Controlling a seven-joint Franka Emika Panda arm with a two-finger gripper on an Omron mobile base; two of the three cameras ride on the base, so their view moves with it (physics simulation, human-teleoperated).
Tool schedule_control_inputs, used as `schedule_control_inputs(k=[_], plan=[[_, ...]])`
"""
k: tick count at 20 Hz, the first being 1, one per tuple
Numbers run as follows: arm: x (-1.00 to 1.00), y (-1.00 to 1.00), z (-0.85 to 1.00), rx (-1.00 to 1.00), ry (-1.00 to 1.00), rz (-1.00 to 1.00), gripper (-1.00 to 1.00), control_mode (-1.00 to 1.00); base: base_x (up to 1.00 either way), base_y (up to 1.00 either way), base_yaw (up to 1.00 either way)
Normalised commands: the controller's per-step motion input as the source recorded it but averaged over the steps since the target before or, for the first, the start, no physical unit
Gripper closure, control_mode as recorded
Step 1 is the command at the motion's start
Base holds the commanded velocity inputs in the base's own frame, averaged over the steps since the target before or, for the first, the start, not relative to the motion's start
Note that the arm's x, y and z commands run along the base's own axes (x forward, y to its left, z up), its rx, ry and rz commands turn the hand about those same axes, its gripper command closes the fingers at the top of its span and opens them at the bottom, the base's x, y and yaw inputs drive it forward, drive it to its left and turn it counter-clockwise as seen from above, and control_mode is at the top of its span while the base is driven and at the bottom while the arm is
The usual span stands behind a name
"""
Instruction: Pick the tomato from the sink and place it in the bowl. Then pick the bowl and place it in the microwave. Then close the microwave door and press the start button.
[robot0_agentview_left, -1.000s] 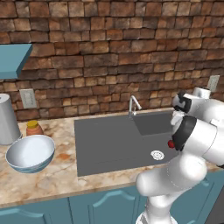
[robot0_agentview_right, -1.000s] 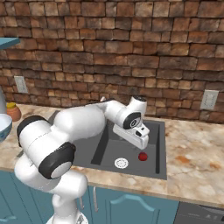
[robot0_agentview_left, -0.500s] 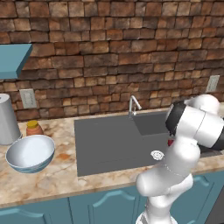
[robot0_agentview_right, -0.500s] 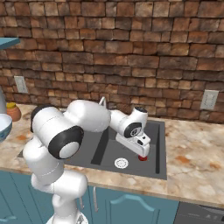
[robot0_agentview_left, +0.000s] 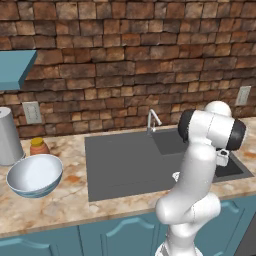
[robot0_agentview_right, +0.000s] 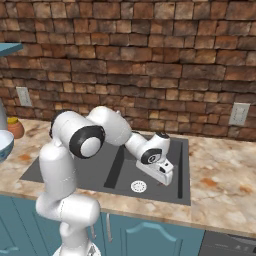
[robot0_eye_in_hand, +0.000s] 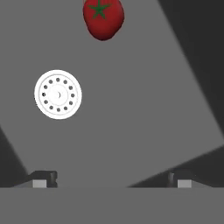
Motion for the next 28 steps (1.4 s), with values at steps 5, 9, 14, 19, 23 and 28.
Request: schedule_control_inputs(k=[5, 9, 14, 19, 23, 28], plan=[[0.51, -0.08, -0.29, 0.00, 0.00, 0.00, -1.00, -1.00, 0.00, 0.00, 0.00], [0.58, -0.14, -0.27, 0.00, 0.00, 0.00, -1.00, -1.00, 0.00, 0.00, 0.00], [0.49, -0.22, -0.36, 0.00, 0.00, 0.00, -1.00, -1.00, 0.00, 0.00, 0.00], [0.39, -0.27, -0.38, 0.00, -0.01, 0.00, -1.00, -1.00, 0.00, 0.00, 0.00], [0.32, -0.27, -0.34, 0.00, -0.05, 0.00, -1.00, -1.00, 0.00, 0.00, 0.00], [0.23, -0.13, -0.35, 0.00, 0.00, 0.00, -1.00, -1.00, 0.00, 0.00, 0.00]])
